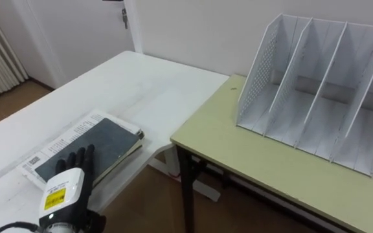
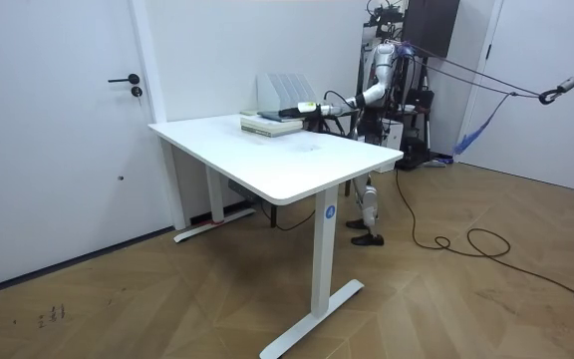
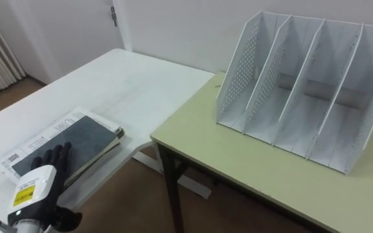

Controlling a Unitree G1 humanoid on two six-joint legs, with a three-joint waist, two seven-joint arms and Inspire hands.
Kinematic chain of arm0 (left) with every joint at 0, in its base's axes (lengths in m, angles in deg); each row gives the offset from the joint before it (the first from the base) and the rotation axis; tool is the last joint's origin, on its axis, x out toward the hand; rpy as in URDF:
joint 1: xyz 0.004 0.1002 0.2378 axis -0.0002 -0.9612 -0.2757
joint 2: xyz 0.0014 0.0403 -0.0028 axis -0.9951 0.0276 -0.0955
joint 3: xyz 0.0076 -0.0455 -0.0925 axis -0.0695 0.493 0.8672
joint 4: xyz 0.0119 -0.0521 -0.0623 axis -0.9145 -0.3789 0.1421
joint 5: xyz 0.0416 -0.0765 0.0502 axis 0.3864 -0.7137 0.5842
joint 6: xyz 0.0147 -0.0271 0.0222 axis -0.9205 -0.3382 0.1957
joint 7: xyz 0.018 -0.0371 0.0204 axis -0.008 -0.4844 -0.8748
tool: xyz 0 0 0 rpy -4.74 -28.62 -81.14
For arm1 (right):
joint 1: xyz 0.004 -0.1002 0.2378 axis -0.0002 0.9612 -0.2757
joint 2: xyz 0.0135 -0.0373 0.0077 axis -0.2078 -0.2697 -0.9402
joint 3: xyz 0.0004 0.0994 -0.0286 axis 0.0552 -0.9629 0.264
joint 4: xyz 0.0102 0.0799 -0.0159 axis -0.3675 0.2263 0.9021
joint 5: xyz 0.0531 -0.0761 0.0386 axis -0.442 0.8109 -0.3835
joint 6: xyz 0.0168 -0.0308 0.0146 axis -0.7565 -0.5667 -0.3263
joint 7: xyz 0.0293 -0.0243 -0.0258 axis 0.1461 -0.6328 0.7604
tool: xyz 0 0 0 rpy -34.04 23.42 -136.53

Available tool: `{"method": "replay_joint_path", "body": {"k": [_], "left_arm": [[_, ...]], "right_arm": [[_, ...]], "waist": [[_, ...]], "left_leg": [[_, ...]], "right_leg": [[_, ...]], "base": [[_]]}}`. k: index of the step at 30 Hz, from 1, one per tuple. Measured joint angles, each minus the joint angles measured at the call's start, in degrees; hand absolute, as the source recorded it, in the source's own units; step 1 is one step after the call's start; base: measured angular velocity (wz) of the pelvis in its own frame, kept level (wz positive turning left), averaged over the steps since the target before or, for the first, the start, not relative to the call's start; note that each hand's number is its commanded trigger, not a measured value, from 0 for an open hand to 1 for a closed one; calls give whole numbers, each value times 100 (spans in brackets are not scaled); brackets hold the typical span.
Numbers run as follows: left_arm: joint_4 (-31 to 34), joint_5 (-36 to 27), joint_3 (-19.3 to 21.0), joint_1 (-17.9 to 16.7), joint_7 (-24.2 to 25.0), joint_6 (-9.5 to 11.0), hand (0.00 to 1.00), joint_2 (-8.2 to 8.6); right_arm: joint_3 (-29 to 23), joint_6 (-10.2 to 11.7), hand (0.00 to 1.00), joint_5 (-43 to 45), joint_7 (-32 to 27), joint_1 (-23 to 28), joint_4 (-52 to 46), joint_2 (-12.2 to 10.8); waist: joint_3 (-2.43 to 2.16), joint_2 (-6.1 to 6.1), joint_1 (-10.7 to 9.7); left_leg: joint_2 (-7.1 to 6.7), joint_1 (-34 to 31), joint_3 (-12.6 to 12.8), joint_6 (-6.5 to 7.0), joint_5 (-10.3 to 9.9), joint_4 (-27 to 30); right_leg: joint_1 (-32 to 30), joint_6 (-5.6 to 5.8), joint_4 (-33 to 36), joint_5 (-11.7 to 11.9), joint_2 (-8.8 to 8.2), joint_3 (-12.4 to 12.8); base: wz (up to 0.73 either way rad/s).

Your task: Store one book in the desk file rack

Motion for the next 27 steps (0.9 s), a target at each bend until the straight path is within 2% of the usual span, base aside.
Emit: {"method": "replay_joint_path", "body": {"k": [7, 14, 19, 27], "left_arm": [[-114, -32, 39, 287, -53, 28, 100, -10], [-121, -48, 81, 510, -77, -72, 100, -119], [-94, -49, 109, 659, -74, -148, 100, -122], [482, -53, 58, 483, 134, -315, 100, -108]], "right_arm": [[13, -106, 0, 9, -156, 0, 13, -1], [25, -193, 0, 7, -283, -7, 14, 2], [31, -253, 0, -19, -291, -13, 16, 5], [121, -251, 0, -68, -291, -17, 13, 22]], "waist": [[-22, -37, 18], [-27, -44, 17], [-28, -41, 21], [-33, -30, 4]], "left_leg": [[-7, 36, -13, 12, 43, 1], [-4, 43, 24, 13, 52, -1], [-3, 43, 46, 12, 51, -15], [5, 37, 48, 12, 51, -27]], "right_leg": [[14, 5, 13, -10, -8, 13], [1, 8, 26, -8, -5, 70], [2, 11, 11, -5, -5, 78], [18, 11, 3, -3, -13, 75]], "base": [[0], [-2], [0], [1]]}}
